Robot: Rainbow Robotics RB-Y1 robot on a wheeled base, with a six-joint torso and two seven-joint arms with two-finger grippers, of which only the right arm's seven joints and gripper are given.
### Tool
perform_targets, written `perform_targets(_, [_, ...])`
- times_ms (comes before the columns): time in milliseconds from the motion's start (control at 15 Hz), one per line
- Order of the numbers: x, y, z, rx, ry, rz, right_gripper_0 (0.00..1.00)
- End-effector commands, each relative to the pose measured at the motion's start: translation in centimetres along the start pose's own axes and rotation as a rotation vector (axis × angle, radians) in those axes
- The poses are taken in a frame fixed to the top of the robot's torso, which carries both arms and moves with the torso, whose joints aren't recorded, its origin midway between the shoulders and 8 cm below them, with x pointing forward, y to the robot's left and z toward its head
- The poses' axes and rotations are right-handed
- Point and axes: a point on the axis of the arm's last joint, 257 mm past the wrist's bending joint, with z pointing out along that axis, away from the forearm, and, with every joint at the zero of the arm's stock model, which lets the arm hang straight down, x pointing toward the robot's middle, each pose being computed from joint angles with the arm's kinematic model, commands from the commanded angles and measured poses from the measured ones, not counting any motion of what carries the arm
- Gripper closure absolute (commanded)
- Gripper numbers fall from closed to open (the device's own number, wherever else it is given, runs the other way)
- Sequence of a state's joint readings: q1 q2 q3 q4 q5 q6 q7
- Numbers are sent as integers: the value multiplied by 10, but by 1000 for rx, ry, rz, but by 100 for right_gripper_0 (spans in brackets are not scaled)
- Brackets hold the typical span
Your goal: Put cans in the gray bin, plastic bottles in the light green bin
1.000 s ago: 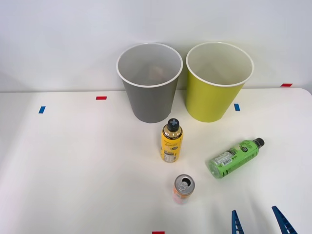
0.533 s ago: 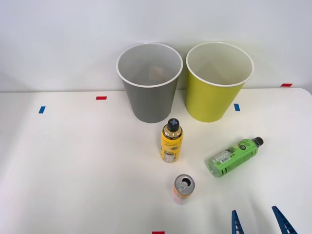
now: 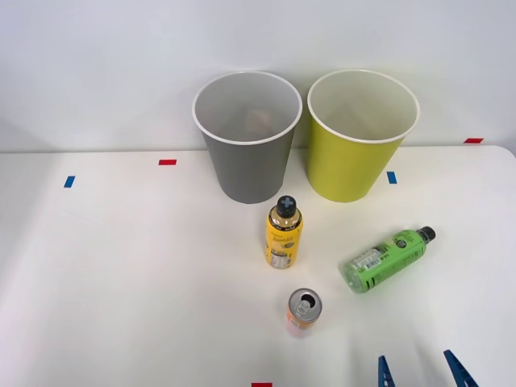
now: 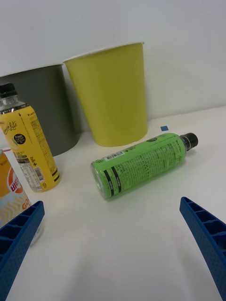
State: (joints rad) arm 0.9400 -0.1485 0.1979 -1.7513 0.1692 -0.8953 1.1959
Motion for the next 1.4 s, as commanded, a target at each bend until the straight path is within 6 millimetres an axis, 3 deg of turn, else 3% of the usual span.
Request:
perform_targets(67, [-17,-2,9,17,6,-27,0])
perform_targets(467, [-50,-37,67,182,205,-46,0])
perform_targets(733, [-72,-61,72,344,413,37,0])
perform_targets(1000, [-22,-84,44,549,653,368,0])
perform_targets(1133, [-21,-90,49,606,660,483,0])
perform_targets(1400, [-36,-84,88,651,668,695,0])
